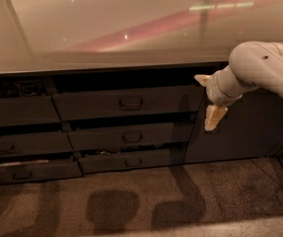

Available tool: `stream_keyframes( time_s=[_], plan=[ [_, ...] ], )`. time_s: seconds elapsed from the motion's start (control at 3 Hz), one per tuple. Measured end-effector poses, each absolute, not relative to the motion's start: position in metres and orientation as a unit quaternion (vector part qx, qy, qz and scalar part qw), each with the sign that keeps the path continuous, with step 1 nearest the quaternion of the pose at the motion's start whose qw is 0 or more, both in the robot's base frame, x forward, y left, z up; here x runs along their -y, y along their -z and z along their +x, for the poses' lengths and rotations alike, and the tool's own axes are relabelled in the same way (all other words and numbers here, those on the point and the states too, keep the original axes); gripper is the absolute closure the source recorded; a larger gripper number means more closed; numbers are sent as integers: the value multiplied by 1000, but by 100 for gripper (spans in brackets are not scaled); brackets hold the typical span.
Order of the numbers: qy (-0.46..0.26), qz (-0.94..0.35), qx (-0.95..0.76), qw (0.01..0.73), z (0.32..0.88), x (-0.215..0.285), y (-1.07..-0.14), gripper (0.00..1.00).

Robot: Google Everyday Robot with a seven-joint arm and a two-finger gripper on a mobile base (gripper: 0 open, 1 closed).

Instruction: Open top drawer

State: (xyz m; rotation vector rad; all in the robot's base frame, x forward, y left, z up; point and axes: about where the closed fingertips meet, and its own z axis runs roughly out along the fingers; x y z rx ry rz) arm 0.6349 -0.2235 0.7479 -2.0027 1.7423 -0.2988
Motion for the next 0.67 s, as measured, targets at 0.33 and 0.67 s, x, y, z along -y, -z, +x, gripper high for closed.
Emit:
stream_keyframes(
  time_s=[0.33,0.67],
  plan=[
    [108,-729,-635,233,636,224,-747,0],
    [101,-721,-650,218,648,232,-737,0]
  ],
)
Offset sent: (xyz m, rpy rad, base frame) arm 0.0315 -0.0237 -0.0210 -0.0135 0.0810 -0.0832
